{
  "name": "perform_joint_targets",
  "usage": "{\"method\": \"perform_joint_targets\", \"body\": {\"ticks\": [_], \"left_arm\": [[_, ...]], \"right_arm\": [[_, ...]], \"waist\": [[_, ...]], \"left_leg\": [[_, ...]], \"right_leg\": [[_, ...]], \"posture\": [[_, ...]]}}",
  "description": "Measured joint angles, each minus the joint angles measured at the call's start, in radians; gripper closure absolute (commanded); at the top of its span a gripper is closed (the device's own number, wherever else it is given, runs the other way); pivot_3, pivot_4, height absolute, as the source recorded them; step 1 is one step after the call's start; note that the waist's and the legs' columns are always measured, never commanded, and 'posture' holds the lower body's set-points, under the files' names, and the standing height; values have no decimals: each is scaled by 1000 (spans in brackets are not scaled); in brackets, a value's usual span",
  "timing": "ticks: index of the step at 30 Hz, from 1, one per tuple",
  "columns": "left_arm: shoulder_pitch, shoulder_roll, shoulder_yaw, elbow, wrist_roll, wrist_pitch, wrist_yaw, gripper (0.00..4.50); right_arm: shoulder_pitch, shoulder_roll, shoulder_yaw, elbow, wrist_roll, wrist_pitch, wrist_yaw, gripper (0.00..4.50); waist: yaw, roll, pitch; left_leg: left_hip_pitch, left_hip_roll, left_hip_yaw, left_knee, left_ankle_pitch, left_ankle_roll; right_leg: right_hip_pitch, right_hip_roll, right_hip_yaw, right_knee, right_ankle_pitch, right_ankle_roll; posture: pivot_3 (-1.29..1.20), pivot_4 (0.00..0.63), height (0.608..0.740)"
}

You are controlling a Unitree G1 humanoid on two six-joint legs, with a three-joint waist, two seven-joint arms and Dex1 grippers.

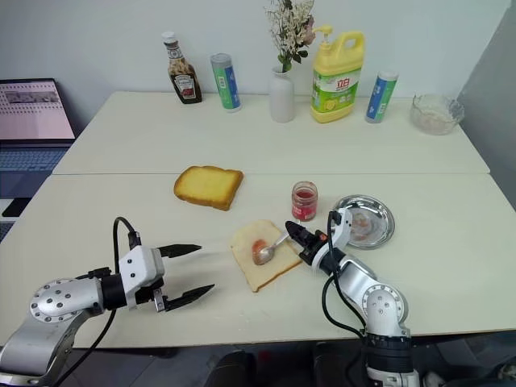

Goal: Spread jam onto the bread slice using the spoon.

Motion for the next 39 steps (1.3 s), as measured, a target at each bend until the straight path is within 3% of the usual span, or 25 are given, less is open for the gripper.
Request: {"method": "perform_joint_targets", "body": {"ticks": [15, 32, 39], "left_arm": [[31, 4, 20, 6, -4, -14, -29, 0], [31, 1, 18, 24, 0, -52, -39, 0], [27, 1, 16, 23, 0, -49, -38, 0]], "right_arm": [[-159, 135, -97, 192, 41, -100, -148, 4463], [5, -24, -62, 29, 175, 118, -61, 4463], [-35, 31, -111, 63, 197, 59, -129, 4463]], "waist": [[-1, 0, 0], [0, -2, -1], [-1, -1, -1]], "left_leg": [[0, 0, 0, 0, 0, 0], [0, 0, 0, 0, 0, 0], [0, 0, 0, 0, 0, 0]], "right_leg": [[0, 0, 0, 0, 0, 0], [1, 0, 0, 0, 0, 0], [0, 0, 0, 0, 0, 0]], "posture": [[0, 150, 740], [0, 150, 740], [0, 150, 740]]}}
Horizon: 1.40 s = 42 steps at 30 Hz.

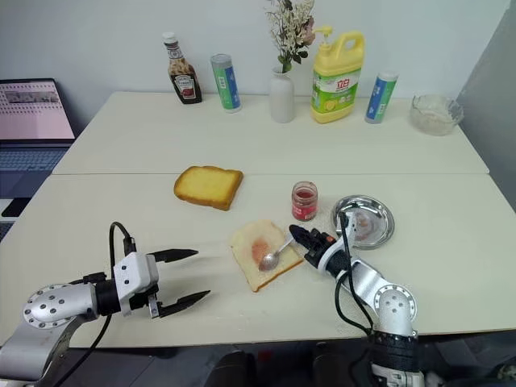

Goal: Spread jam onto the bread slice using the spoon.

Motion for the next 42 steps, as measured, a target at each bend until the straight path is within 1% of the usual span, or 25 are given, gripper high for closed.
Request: {"method": "perform_joint_targets", "body": {"ticks": [4, 8, 13, 19, 24, 28, 34, 40, 42], "left_arm": [[-16, 0, -6, -1, 0, 4, 1, 0], [-18, 0, -9, -5, 0, 10, 5, 0], [-18, 0, -16, -10, 0, 24, 11, 0], [-19, 0, -16, -37, -2, 43, 19, 0], [-19, 0, -16, -55, -4, 49, 19, 0], [-20, 0, -16, -64, -14, 60, 19, 0], [-60, 1, -16, -74, -37, 92, 15, 0], [-107, 1, -17, -95, -86, 141, 0, 0], [-131, 1, -22, -118, -113, 185, -3, 0]], "right_arm": [[-54, 57, -17, 63, -35, -83, -38, 4463], [-59, 59, -4, 75, -66, -110, -50, 4463], [-39, 48, 18, 57, -66, -90, -41, 4463], [21, -47, 14, 8, 14, 13, 5, 4463], [42, -95, 14, -15, 48, 44, 29, 4463], [44, -111, 15, -34, 47, 32, 42, 4463], [-5, -119, 12, -72, 47, -8, 54, 4463], [-11, -173, 11, -157, 46, -54, 118, 4463], [-9, -196, 8, -193, 47, -69, 128, 4463]], "waist": [[0, 0, 0], [0, 0, 0], [0, -1, -1], [1, -3, -3], [3, -3, -3], [1, -3, -2], [1, -2, -2], [0, -2, -2], [2, -2, -2]], "left_leg": [[0, 0, 0, 0, 0, 0], [0, 0, 0, 0, 0, 0], [0, 0, 0, 0, 0, 0], [0, 0, -1, -1, 0, 0], [1, 0, 0, 0, 0, 0], [1, 0, 0, 0, 0, 0], [1, 0, 0, 0, 0, 0], [0, 0, 0, 0, 0, 0], [0, 0, -1, 0, 0, 0]], "right_leg": [[0, 1, 0, 0, 0, 0], [0, 0, 0, 0, 0, 0], [0, 0, 0, 0, 0, 0], [1, 0, -1, 0, 0, 0], [1, 0, 0, 0, 0, 0], [1, 0, 0, 0, 0, 0], [1, 0, 0, 0, 0, 0], [1, 0, 0, 0, 0, 0], [1, 0, -1, 0, 0, 0]], "posture": [[0, 150, 740], [0, 150, 740], [0, 150, 740], [0, 150, 740], [0, 150, 740], [0, 150, 740], [0, 150, 740], [0, 150, 740], [0, 150, 740]]}}
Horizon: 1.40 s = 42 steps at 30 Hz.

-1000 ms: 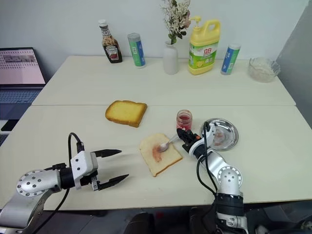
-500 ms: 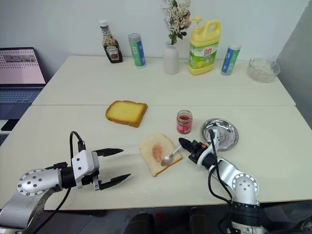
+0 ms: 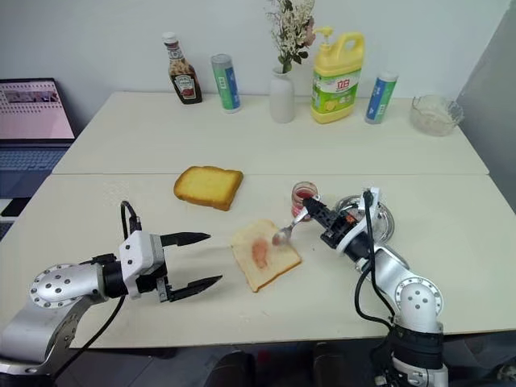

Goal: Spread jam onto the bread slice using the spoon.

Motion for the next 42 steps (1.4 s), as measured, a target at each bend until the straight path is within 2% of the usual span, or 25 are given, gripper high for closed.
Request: {"method": "perform_joint_targets", "body": {"ticks": [3, 7, 12, 19, 25, 31, 34, 42], "left_arm": [[-70, 7, -28, -54, -58, 77, -6, 0], [-186, 12, -95, -84, -65, 161, 0, 0], [-279, -48, -203, -76, -39, 189, 22, 0], [-406, -123, -330, 7, 54, 181, 28, 0], [-472, -206, -392, 40, 103, 183, 52, 0], [-522, -251, -418, 39, 125, 229, 93, 0], [-542, -277, -423, 38, 137, 256, 115, 0], [-549, -286, -439, 36, 142, 274, 130, 0]], "right_arm": [[7, -61, -55, -49, 10, -34, 13, 4463], [84, -172, -184, -64, -3, -103, 45, 4463], [143, -232, -245, -21, -46, -157, 70, 4463], [97, -217, -228, 191, -180, -239, 113, 4463], [-1, -192, -219, 349, -250, -302, 153, 4463], [-25, -192, -235, 439, -280, -332, 190, 4463], [-25, -197, -241, 457, -299, -337, 197, 3758], [-4, -212, -236, 452, -342, -334, 218, 950]], "waist": [[8, 0, 0], [20, 0, 0], [13, 0, 0], [11, 1, 0], [13, 1, 0], [19, 1, 0], [22, 1, 0], [23, 2, 0]], "left_leg": [[-1, -1, 0, 1, 0, 0], [0, -2, 0, 1, 0, 0], [1, 0, 1, 1, 0, 0], [1, -1, 1, 1, 0, 0], [1, -1, 1, 1, 0, 0], [1, -1, 1, 1, 0, 0], [1, -1, 1, 1, 0, 0], [1, -1, 1, 1, 0, 0]], "right_leg": [[0, -1, 0, 0, 0, 0], [1, -1, 1, -1, 0, 1], [1, 2, 1, 0, 0, 0], [1, 2, 2, 0, 0, 0], [1, 2, 2, 0, 0, 0], [1, 2, 2, 0, 0, 0], [1, 2, 2, 0, 0, 0], [1, 2, 2, 0, 0, 0]], "posture": [[0, 150, 740], [0, 150, 740], [0, 150, 740], [0, 150, 740], [0, 150, 740], [0, 150, 740], [0, 150, 740], [0, 150, 740]]}}
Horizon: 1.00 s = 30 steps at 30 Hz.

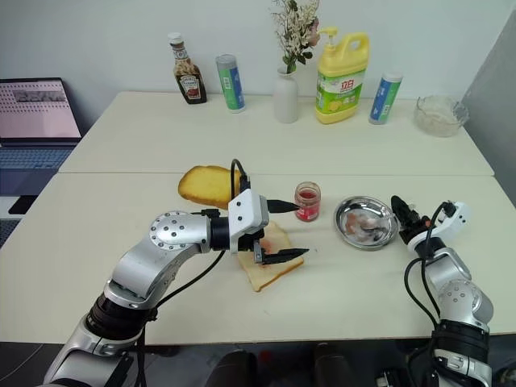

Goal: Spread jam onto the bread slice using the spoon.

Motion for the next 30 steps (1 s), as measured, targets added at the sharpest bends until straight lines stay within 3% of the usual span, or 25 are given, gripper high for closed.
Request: {"method": "perform_joint_targets", "body": {"ticks": [3, 13, 22, 30], "left_arm": [[-2, 0, 0, 0, 2, 0, 1, 0], [-3, 0, -6, 1, 18, -21, 2, 0], [-3, 0, -6, 14, 32, -36, 2, 0], [5, 6, 21, 35, 38, -47, 23, 0]], "right_arm": [[48, -29, 13, -32, -48, -2, 20, 23], [132, -87, 161, -133, -317, -148, 125, 23], [132, -94, 164, -153, -448, -285, 150, 23], [119, -90, 153, -188, -466, -328, 148, 23]], "waist": [[1, 0, 0], [1, 1, 0], [1, 1, 0], [0, 1, 0]], "left_leg": [[0, 0, 0, 0, 0, 0], [0, 0, 0, 0, 0, 0], [0, 0, 0, 0, 0, 0], [0, 0, 0, 0, 0, 0]], "right_leg": [[0, 0, 0, 0, 0, 0], [0, 0, 0, 0, 0, 0], [0, 0, 0, 0, 0, 0], [0, 0, 0, 0, 0, 0]], "posture": [[0, 150, 740], [0, 150, 740], [0, 150, 740], [0, 150, 740]]}}
